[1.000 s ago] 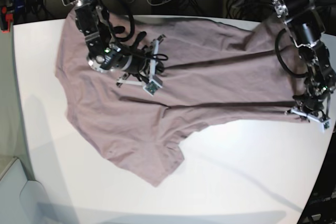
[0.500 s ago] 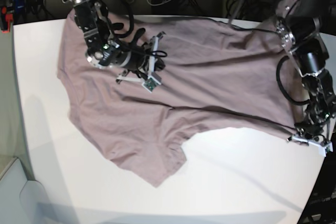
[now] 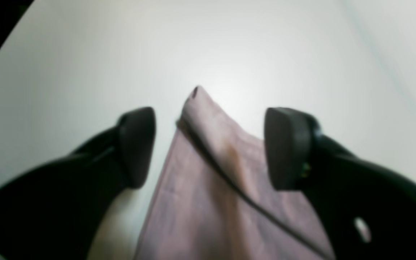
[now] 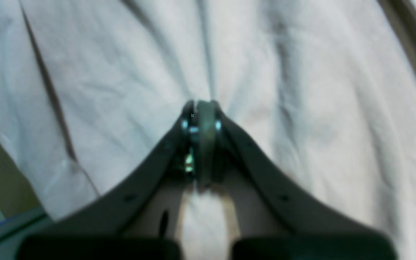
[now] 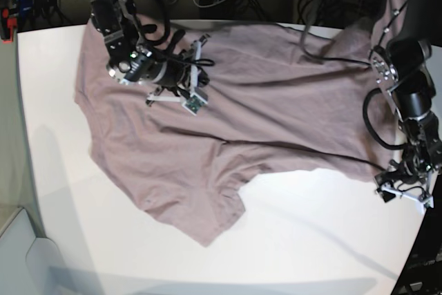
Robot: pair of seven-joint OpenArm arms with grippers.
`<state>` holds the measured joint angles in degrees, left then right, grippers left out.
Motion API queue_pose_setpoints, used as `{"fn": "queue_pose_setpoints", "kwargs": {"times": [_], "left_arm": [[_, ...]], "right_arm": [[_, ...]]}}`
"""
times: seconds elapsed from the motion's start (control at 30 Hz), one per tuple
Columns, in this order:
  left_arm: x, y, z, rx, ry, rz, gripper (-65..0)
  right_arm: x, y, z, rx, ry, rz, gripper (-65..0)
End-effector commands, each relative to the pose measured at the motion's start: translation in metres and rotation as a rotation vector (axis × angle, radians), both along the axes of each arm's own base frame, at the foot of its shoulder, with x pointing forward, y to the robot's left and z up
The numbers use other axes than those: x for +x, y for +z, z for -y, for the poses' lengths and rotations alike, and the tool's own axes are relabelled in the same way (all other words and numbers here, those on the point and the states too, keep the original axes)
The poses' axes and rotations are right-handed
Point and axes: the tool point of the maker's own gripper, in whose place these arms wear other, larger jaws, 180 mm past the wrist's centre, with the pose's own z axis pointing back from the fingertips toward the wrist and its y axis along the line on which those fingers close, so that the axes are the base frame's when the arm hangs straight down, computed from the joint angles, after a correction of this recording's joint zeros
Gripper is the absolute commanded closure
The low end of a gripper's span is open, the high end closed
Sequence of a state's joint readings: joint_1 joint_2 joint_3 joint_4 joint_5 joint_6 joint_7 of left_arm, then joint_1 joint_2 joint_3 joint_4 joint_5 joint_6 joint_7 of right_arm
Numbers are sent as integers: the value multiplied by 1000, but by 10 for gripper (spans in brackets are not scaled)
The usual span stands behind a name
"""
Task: Layout the t-shirt on the table in an organized manner, then fold the t-shirt properly
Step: 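Pinch the shirt with both grippers and smooth it outward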
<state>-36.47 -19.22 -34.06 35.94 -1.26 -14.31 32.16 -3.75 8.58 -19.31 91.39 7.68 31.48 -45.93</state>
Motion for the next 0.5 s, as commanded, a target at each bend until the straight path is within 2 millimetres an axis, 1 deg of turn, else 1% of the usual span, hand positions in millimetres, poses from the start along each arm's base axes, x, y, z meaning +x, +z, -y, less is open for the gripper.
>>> {"fn": "queue_pose_setpoints", "kwargs": {"times": [0.0,0.07,0.13,0.2,0.27,0.33,0.4,0.43,0.47], "left_arm": [[13,34,-12,33,2,64,-491],[0,33,-10,31,-10,24,-473],[-7,33,6,-2,-29,41,-437],[-21,28,21,-23,-49,55,-379],[-33,21,37,-55,-67,64,-306],[-52,5,53,-90,-83,33,-231],[-71,-9,67,-115,-98,7,-157],[-80,-18,73,-125,-99,-12,-131],[-87,-26,77,-133,-100,-26,-118]], "right_arm": [[6,8,2,-5,0,33,0],[11,13,9,-21,5,56,0],[18,22,10,-21,6,86,0],[32,32,14,-29,8,127,0],[44,41,16,-37,9,161,0],[61,51,23,-43,-8,195,0],[83,68,33,-38,-52,244,0],[93,76,38,-37,-72,267,0],[104,86,40,-31,-84,296,0]]}}
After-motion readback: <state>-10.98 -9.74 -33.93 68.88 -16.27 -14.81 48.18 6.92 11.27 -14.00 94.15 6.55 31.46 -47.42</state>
